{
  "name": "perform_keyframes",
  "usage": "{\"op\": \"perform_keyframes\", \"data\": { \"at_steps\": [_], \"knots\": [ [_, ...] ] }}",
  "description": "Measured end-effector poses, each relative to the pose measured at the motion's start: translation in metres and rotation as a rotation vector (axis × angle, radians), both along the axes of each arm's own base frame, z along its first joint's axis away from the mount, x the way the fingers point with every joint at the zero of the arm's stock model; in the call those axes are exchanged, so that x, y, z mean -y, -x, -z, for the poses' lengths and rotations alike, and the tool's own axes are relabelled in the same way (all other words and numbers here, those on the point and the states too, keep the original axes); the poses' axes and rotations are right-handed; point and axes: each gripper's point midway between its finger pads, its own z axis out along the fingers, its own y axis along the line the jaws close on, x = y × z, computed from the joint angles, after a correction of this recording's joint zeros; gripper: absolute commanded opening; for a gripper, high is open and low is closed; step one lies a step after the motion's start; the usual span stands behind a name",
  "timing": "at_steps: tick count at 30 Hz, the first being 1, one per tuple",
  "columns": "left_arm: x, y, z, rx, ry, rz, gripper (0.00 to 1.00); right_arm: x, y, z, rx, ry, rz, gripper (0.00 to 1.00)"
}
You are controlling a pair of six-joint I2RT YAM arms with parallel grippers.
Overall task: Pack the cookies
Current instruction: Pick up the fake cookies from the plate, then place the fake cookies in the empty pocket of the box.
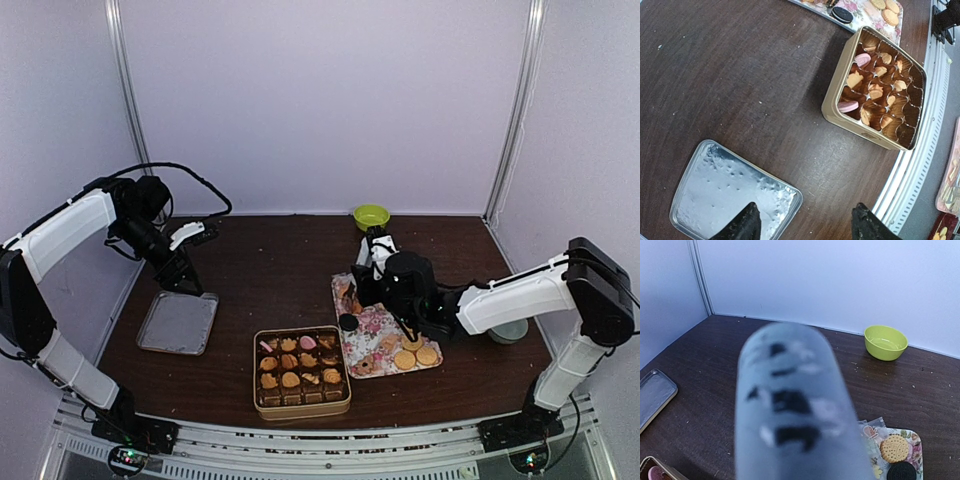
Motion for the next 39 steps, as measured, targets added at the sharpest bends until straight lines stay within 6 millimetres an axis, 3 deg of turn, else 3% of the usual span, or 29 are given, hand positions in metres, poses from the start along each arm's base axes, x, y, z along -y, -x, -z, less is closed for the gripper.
{"op": "perform_keyframes", "data": {
  "at_steps": [5,10,14,18,23,27,30,39],
  "knots": [
    [0.0,0.0,0.0,-0.002,0.001,-0.003,0.64,0.002,0.006,-0.015,0.012,-0.003,-0.01,0.32],
    [0.0,0.0,0.0,-0.003,0.001,-0.005,0.64,0.002,0.024,-0.058,0.071,-0.043,-0.049,0.32],
    [0.0,0.0,0.0,-0.003,0.0,-0.005,0.64,-0.014,0.059,-0.09,0.106,-0.072,-0.142,0.32],
    [0.0,0.0,0.001,-0.005,0.0,-0.005,0.64,-0.047,0.111,-0.106,0.104,-0.094,-0.302,0.31],
    [-0.001,0.003,0.005,-0.017,-0.003,-0.005,0.64,-0.101,0.177,-0.104,0.067,-0.082,-0.526,0.3],
    [-0.001,0.003,0.006,-0.02,-0.004,-0.005,0.64,-0.138,0.207,-0.094,0.037,-0.052,-0.644,0.3],
    [-0.001,0.003,0.006,-0.019,-0.005,-0.005,0.64,-0.152,0.218,-0.084,0.017,-0.027,-0.694,0.31],
    [-0.003,0.003,0.008,-0.021,-0.018,-0.007,0.64,-0.169,0.23,-0.069,-0.021,0.005,-0.776,0.4]
  ]
}}
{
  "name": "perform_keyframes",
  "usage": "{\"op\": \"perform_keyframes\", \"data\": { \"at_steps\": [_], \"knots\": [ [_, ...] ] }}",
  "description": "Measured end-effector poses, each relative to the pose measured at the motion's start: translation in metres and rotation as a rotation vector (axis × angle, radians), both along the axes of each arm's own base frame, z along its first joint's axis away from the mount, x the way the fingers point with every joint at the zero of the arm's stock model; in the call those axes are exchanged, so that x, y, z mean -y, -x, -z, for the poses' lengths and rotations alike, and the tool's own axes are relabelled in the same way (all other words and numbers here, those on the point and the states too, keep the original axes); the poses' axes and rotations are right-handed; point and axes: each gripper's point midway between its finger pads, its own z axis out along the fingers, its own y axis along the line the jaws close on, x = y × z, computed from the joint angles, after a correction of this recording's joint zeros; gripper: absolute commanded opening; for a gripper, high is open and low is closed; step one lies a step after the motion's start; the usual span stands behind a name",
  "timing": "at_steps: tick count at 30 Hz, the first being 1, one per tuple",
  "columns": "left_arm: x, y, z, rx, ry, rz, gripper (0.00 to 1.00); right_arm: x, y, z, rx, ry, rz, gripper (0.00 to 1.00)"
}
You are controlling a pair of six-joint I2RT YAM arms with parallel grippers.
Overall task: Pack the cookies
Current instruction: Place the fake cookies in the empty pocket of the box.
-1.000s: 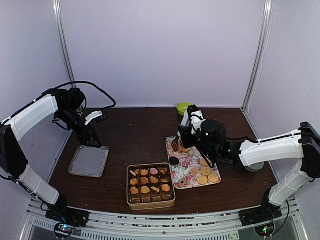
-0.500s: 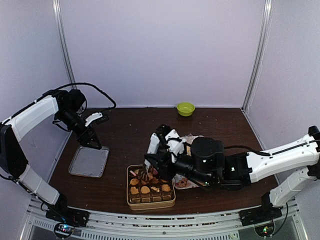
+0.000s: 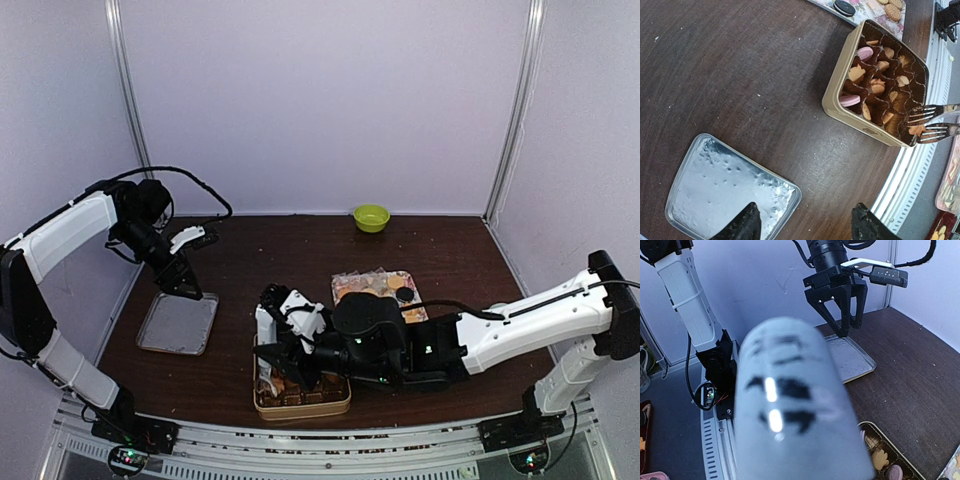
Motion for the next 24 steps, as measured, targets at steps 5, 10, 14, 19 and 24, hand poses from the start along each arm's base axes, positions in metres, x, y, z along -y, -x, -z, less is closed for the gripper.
{"op": "perform_keyframes", "data": {
  "at_steps": [5,10,14,19,24],
  "knots": [
    [-0.001,0.001,0.0,0.004,-0.003,0.0,0.64,-0.003,0.002,0.009,-0.013,0.016,-0.015,0.46],
    [-0.002,0.004,0.0,0.005,-0.005,0.0,0.64,-0.004,0.002,0.013,-0.018,0.02,-0.014,0.46],
    [-0.002,0.004,-0.003,0.015,-0.004,0.002,0.64,-0.005,0.002,0.012,-0.018,0.017,-0.012,0.41],
    [-0.002,0.004,-0.003,0.017,-0.003,0.002,0.64,-0.004,-0.001,0.007,-0.017,-0.009,0.004,0.36],
    [-0.002,0.004,-0.003,0.017,-0.003,0.002,0.64,-0.003,-0.006,0.003,-0.019,-0.044,0.024,0.33]
  ]
}}
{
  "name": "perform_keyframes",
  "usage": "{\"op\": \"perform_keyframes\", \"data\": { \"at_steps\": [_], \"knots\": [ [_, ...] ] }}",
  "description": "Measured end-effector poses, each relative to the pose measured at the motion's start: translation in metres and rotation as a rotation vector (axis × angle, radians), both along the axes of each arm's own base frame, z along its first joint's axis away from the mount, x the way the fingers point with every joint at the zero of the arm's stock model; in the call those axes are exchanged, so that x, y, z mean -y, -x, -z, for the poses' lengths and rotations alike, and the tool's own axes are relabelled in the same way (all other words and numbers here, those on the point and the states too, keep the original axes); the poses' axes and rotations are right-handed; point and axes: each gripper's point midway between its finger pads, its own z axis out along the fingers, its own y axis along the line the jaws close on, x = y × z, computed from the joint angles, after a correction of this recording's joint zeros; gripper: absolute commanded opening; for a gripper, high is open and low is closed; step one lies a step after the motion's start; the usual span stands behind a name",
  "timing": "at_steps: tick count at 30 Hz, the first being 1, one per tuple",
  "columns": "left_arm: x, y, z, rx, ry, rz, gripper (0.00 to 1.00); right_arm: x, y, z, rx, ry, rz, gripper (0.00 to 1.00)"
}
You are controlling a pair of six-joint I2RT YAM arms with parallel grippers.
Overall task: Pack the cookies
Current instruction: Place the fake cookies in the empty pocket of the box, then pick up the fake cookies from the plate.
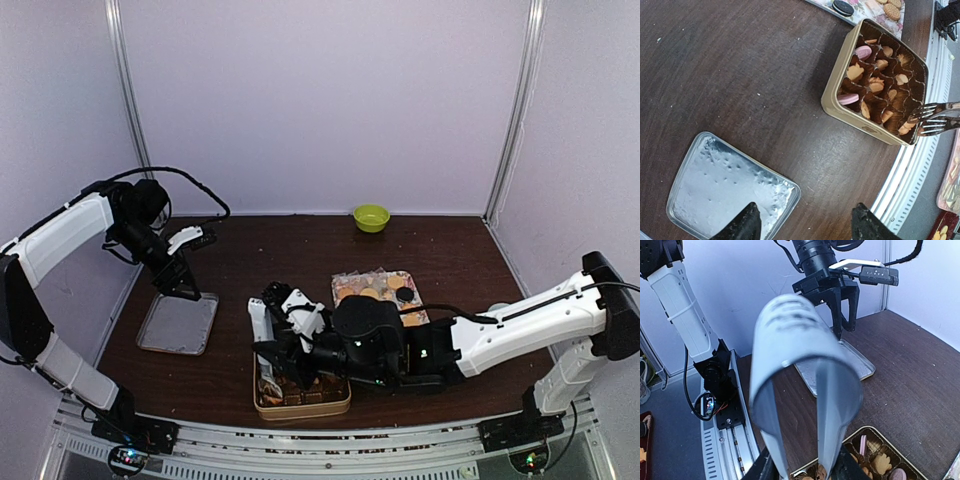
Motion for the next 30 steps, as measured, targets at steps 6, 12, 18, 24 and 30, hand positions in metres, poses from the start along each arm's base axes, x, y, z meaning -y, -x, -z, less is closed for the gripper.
{"op": "perform_keyframes", "data": {
  "at_steps": [6,12,18,24,30],
  "knots": [
    [0.0,0.0,0.0,0.001,0.001,0.0,0.64,0.0,-0.003,-0.005,0.0,-0.026,0.01,0.31],
    [0.0,0.0,0.0,0.001,0.001,0.001,0.64,0.002,-0.003,0.002,-0.004,-0.021,0.011,0.3],
    [0.0,0.0,0.0,0.001,0.001,0.002,0.64,0.0,-0.004,0.015,-0.008,0.0,0.015,0.29],
    [0.0,0.001,-0.002,0.011,0.002,0.007,0.64,-0.001,-0.005,0.02,-0.011,0.006,0.014,0.29],
    [0.0,0.002,-0.003,0.014,0.006,0.008,0.63,0.009,-0.019,0.01,-0.006,-0.005,0.045,0.29]
  ]
}}
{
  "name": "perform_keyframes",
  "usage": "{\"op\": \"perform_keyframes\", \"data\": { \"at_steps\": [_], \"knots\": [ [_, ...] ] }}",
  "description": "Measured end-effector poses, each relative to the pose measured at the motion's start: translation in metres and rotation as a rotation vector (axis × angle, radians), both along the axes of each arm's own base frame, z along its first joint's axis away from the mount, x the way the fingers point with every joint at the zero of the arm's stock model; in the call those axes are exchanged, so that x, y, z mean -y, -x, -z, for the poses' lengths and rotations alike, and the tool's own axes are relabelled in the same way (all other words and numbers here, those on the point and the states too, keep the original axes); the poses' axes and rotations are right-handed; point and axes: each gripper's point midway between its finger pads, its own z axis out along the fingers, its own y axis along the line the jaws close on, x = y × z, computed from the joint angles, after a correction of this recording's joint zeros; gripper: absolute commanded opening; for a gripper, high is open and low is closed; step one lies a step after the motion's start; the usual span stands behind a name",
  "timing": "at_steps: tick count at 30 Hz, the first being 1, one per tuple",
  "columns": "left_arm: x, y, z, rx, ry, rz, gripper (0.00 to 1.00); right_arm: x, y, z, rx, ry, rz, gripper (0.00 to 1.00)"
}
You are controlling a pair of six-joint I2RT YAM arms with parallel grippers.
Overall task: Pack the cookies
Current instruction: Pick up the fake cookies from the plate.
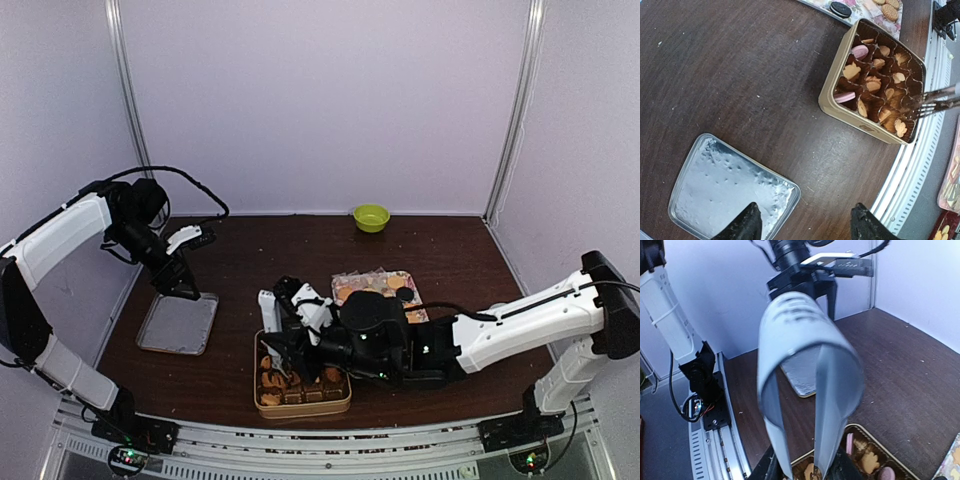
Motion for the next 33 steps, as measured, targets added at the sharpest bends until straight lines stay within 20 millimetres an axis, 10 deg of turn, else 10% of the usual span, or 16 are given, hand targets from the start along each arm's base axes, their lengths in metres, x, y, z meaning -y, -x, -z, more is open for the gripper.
{"op": "perform_keyframes", "data": {
  "at_steps": [11,21,33],
  "knots": [
    [0.007,0.004,0.011,-0.056,0.037,0.006,0.61,0.143,-0.124,-0.05,0.064,-0.102,0.451,0.31],
    [0.059,-0.002,0.058,-0.188,0.033,0.138,0.6,0.233,-0.162,-0.003,0.042,0.022,0.763,0.37],
    [0.109,-0.013,0.087,-0.22,0.04,0.25,0.56,0.286,-0.197,0.03,0.015,0.098,0.969,0.39]
  ]
}}
